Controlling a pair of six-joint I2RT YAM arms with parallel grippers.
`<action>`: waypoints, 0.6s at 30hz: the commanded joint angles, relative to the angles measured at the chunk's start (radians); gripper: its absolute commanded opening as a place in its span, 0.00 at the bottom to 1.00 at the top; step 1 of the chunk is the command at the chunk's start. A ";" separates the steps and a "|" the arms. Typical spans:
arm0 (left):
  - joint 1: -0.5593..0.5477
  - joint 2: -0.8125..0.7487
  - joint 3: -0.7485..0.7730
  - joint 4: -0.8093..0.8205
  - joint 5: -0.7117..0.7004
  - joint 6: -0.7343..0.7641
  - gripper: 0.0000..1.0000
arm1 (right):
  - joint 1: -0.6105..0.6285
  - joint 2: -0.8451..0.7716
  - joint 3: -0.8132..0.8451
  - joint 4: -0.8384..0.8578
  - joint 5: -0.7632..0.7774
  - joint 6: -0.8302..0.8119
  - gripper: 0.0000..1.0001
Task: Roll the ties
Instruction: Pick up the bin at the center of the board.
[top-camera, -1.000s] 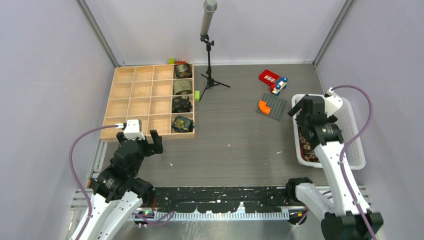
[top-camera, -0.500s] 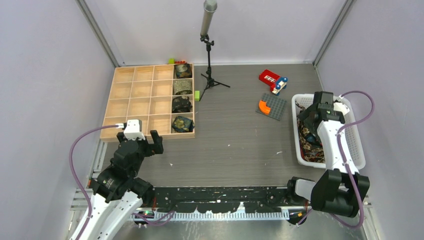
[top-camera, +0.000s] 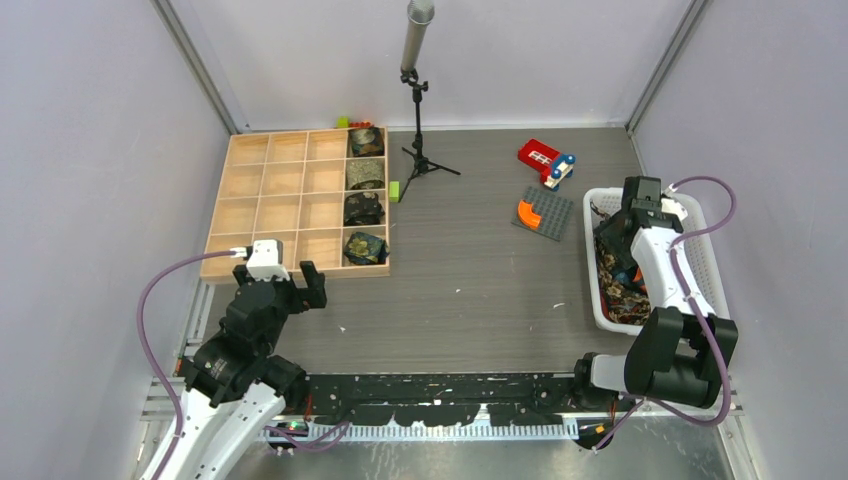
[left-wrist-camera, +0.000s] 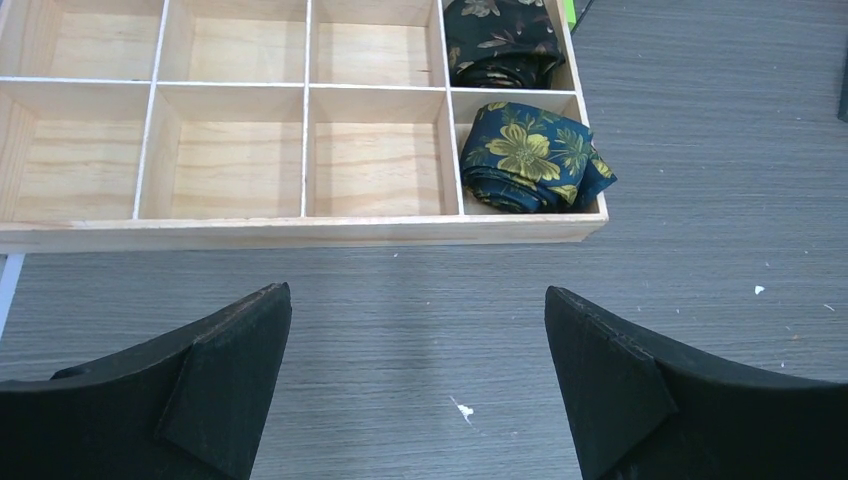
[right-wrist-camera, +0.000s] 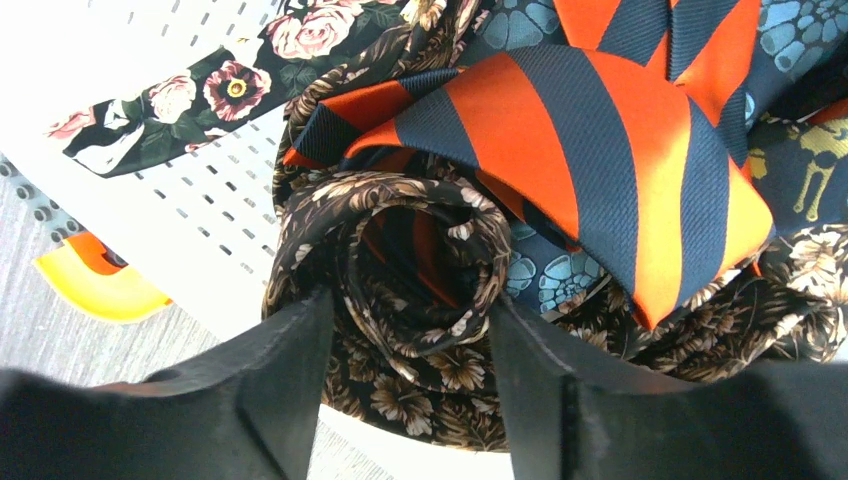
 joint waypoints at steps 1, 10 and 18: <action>0.000 -0.012 0.027 0.018 0.006 0.007 1.00 | -0.005 0.029 0.012 0.032 0.023 0.007 0.55; 0.000 -0.017 0.026 0.019 0.008 0.008 1.00 | -0.006 0.016 0.049 -0.012 0.044 -0.027 0.01; 0.001 -0.017 0.025 0.020 0.008 0.010 1.00 | -0.004 -0.151 0.263 -0.167 -0.042 -0.044 0.00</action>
